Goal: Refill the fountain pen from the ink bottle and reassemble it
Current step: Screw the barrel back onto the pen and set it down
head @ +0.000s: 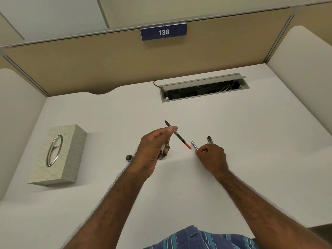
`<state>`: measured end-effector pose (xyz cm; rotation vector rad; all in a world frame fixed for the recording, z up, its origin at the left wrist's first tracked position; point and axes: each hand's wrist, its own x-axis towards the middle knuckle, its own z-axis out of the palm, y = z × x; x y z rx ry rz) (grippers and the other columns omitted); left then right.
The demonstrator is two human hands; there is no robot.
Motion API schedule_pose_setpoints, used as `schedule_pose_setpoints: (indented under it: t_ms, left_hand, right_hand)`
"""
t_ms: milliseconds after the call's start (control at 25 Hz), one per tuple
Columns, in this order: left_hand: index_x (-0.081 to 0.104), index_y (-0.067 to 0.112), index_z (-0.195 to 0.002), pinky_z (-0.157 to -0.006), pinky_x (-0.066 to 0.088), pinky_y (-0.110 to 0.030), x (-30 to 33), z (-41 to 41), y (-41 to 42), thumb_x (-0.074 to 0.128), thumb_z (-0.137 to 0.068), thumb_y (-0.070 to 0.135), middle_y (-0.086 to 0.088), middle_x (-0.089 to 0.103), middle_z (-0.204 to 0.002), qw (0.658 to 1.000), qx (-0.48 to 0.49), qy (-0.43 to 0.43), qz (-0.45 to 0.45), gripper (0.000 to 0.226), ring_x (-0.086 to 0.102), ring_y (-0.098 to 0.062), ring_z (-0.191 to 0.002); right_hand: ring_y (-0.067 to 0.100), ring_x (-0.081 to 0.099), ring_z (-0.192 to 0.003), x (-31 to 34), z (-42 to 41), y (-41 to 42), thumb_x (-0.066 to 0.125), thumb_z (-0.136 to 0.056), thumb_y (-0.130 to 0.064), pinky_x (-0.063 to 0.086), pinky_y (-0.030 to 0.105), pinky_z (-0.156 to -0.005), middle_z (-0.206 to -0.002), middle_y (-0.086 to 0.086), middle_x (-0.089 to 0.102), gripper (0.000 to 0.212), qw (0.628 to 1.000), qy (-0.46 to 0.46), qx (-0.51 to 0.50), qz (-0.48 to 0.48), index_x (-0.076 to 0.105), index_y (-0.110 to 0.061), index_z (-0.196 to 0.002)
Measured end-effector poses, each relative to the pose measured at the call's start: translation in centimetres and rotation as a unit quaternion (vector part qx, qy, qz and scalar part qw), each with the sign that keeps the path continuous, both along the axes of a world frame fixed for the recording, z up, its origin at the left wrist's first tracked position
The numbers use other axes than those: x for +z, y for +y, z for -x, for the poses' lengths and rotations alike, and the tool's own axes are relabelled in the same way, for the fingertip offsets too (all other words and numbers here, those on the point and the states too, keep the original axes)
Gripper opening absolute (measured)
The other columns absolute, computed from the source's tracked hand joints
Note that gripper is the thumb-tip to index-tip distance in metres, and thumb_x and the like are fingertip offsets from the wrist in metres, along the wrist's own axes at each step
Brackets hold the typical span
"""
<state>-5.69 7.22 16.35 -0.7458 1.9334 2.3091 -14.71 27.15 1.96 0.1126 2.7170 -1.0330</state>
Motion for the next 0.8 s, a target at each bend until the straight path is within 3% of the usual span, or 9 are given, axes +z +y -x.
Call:
schedule_pose_setpoints:
  t_ms: [160,320,560,800]
  left_hand:
    - [0.081,0.026,-0.113,-0.075,0.032,-0.043,0.0,-0.3,-0.8,0.069,-0.096,0.043,0.0,0.045,-0.084,1.0,0.011,0.017,0.01,0.027,0.042,-0.016,-0.06]
    - [0.081,0.027,-0.112,-0.072,0.037,-0.04,0.5,-0.5,-1.4,0.068,-0.097,0.044,0.002,0.047,-0.083,0.999,0.027,0.035,0.017,0.027,0.042,-0.015,-0.062]
    - [0.081,0.027,-0.111,-0.066,0.036,-0.032,1.0,-1.1,-2.2,0.069,-0.096,0.045,0.002,0.046,-0.085,0.997,0.042,0.055,0.014,0.027,0.041,-0.015,-0.062]
    - [0.081,0.026,-0.111,-0.064,0.039,-0.029,1.3,-2.2,-2.3,0.068,-0.097,0.043,0.001,0.045,-0.086,0.997,0.042,0.062,0.016,0.026,0.04,-0.015,-0.062]
  right_hand:
    - [0.01,0.067,-0.071,3.4,-2.8,0.5,0.083,-0.086,-0.035,0.055,0.026,-0.07,-0.077,-0.01,0.077,0.008,0.991,0.035,0.017,0.13,0.08,-0.028,-0.082]
    - [0.008,0.067,-0.077,8.0,-5.7,0.8,0.083,-0.088,-0.03,0.05,0.011,-0.067,-0.081,-0.018,0.078,0.006,0.975,0.084,0.031,0.203,0.081,-0.03,-0.083]
    - [0.011,0.067,-0.072,11.7,-8.8,0.3,0.084,-0.086,-0.017,0.051,0.017,-0.061,-0.081,-0.017,0.077,0.01,0.96,0.114,0.065,0.247,0.081,-0.026,-0.083]
    - [0.009,0.065,-0.068,12.3,-9.6,-0.1,0.084,-0.085,-0.017,0.049,0.019,-0.06,-0.079,-0.016,0.075,0.012,0.956,0.142,0.068,0.249,0.08,-0.028,-0.082]
